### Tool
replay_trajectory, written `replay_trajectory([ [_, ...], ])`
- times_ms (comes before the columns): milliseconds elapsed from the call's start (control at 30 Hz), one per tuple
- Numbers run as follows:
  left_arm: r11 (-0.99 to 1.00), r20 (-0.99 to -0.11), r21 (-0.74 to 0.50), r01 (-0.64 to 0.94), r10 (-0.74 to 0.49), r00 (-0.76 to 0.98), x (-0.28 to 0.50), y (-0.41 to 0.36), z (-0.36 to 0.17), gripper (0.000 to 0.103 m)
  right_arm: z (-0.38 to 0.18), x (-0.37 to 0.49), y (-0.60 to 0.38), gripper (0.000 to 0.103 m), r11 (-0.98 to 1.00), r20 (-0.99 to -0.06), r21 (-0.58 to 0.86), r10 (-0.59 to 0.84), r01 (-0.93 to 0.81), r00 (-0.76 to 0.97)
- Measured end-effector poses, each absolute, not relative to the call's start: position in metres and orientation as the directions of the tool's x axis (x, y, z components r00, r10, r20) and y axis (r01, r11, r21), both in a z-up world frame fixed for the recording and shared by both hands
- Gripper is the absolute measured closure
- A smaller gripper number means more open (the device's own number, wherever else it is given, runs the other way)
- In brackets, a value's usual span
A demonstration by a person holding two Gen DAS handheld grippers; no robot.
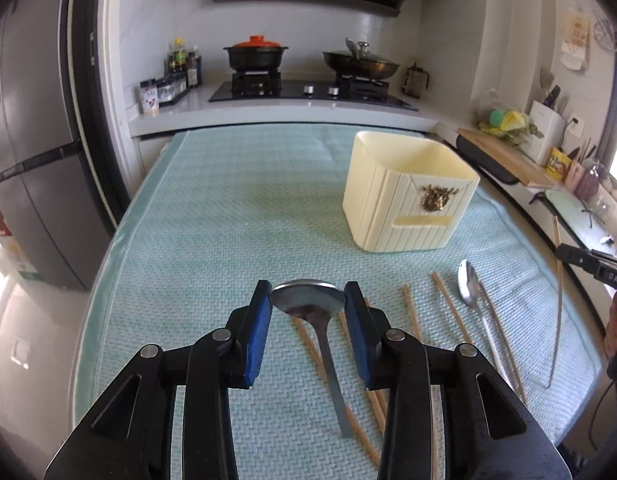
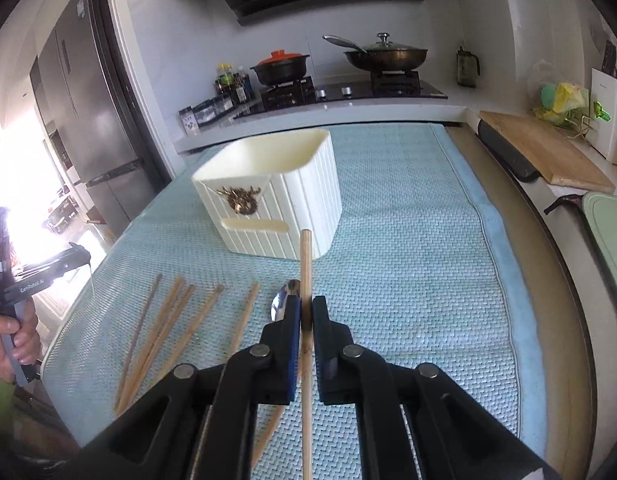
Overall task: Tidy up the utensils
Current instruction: 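Lift and carry the spoon with the left tool while the right tool carries the chopstick to the holder, then open the left tool dropping the spoon into the holder while the right tool drops the chopstick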
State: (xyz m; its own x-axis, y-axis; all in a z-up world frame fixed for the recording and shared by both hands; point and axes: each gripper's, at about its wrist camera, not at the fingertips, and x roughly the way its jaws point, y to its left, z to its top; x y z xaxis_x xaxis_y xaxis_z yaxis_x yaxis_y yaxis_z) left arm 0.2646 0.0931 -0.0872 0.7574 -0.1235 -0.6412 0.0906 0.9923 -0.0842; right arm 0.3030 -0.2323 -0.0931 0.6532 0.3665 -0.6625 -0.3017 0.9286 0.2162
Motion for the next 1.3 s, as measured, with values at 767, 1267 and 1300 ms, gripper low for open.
replay_trajectory([
  [767, 0.976, -0.553, -0.129, 0.175, -0.217, 0.804, 0.329, 0.084, 0.033, 0.067, 0.042, 0.324, -0.209, 0.097, 0.903, -0.45, 0.171, 0.427, -0.394, 0.784],
  [1267, 0.976, -0.595, -0.1, 0.195, -0.216, 0.774, 0.468, 0.027, 0.035, 0.067, 0.065, 0.466, -0.164, 0.097, 0.908, -0.425, 0.183, 0.42, -0.378, 0.802],
  [1300, 0.976, -0.614, -0.099, 0.194, -0.214, 0.76, 0.474, 0.023, 0.025, 0.067, 0.052, 0.476, -0.16, 0.097, 0.908, -0.457, 0.19, 0.418, -0.373, 0.785],
])
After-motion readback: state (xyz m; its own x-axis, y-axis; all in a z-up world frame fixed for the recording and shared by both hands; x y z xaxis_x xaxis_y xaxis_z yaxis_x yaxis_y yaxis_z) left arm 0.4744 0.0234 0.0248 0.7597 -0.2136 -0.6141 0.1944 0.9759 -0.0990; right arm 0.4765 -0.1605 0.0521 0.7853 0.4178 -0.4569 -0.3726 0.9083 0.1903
